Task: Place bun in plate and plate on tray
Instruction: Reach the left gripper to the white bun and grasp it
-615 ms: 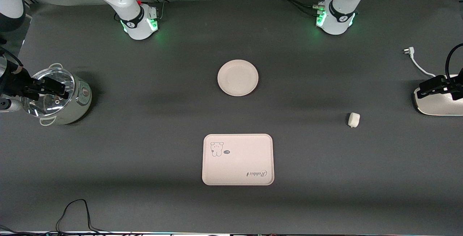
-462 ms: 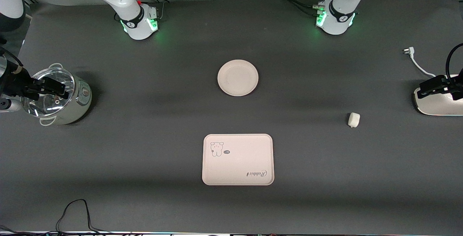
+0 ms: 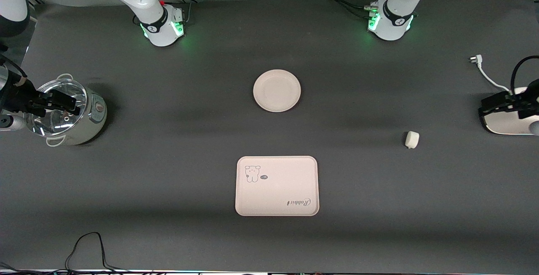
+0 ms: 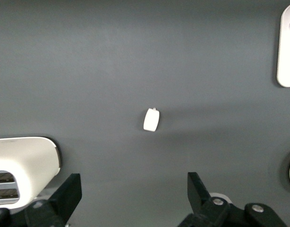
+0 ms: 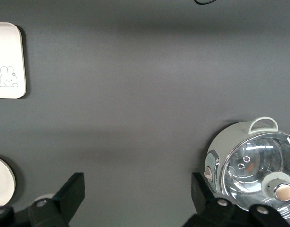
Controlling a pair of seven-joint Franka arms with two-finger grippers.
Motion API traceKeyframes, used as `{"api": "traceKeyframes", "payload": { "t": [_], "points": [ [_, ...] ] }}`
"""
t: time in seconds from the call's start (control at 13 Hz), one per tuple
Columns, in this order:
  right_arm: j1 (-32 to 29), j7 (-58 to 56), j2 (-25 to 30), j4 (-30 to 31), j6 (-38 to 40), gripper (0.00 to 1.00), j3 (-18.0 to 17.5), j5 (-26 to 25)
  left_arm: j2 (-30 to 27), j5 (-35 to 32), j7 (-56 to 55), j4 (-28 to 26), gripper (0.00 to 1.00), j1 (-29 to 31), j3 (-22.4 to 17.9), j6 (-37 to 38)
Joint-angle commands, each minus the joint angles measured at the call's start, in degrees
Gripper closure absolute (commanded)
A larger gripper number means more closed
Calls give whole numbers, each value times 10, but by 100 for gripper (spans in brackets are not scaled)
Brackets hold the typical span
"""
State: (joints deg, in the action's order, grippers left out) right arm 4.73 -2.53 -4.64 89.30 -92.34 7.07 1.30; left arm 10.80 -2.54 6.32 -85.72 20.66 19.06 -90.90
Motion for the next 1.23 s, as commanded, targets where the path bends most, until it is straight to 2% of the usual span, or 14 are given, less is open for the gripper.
{"api": "traceKeyframes", "payload": {
  "t": [0.0, 0.15, 0.31, 0.46, 0.92, 1.08, 1.15],
  "points": [
    [-3, 11, 14, 16, -3, 0, -5, -12, 7, -17, 1, -90, 0, -14, -3, -86],
    [-3, 11, 14, 16, -3, 0, -5, -11, 8, -26, 0, -179, 0, -13, -3, -186],
    [-3, 11, 14, 17, -3, 0, -5, -12, 10, -26, -3, -287, 0, -10, -3, -317],
    [-3, 11, 14, 18, -3, 0, -5, -12, 26, -26, -3, -359, 0, -8, -5, -425],
    [-4, 10, 14, 20, -4, 0, -5, -11, 109, -38, -3, -421, 0, -9, -19, -574],
    [-4, 10, 14, 21, -4, 0, -4, -11, 119, -46, -3, -421, 1, -9, -22, -581],
    [-4, 10, 14, 21, -4, 0, -4, -11, 126, -46, -3, -421, 5, -8, -23, -585]
  ]
}}
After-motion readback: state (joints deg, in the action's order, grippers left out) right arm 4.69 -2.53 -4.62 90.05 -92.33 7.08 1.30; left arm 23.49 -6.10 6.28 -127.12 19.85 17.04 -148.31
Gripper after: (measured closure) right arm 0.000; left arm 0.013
